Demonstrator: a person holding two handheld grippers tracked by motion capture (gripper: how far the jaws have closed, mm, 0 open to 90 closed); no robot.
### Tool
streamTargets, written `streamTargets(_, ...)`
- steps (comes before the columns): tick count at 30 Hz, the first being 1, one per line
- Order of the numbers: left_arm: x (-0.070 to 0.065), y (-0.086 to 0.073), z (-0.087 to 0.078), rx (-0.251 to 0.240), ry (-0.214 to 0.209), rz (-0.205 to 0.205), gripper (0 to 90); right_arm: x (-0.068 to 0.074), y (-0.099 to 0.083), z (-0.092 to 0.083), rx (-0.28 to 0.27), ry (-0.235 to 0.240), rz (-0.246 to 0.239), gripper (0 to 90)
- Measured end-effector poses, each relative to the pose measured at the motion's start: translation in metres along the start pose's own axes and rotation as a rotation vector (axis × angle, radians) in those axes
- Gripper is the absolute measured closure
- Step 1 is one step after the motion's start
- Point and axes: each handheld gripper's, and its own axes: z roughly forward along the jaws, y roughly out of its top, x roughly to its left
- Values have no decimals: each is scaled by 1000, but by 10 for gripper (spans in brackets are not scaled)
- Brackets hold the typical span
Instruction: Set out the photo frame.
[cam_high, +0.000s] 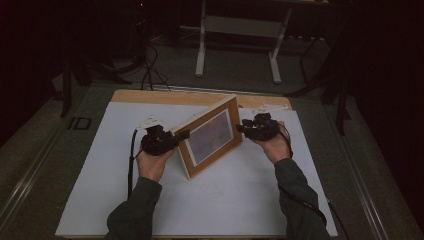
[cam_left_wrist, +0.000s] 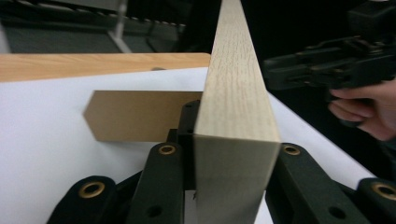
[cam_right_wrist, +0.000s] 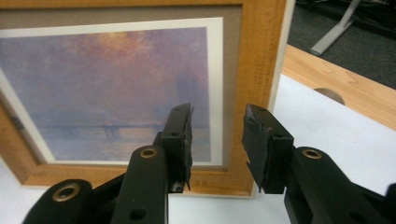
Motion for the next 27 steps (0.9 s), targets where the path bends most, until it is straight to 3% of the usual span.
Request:
streamTargets(1,0,0,0,0,0,0,755,-1,1,0,1,-2,1,619)
streamTargets(2,3,0,0,3,-35,-1,764,-2,2,1,2,-5,2,619)
streamTargets(7,6,3,0,31,-55,18,770,-6,4,3,12,-17,8,617)
streamTargets(13,14,7,1,58,-117,28,767,-9,5,5,13,-26,16,612)
streamTargets(18,16,8,1,69,-137,31,765,-10,5,5,6,-35,23,605)
streamTargets(19,19,9,1,79,-160,35,763,-11,5,5,6,-39,24,604)
streamTargets(27,27,11,2,91,-207,37,758,-15,4,2,-9,-29,45,589)
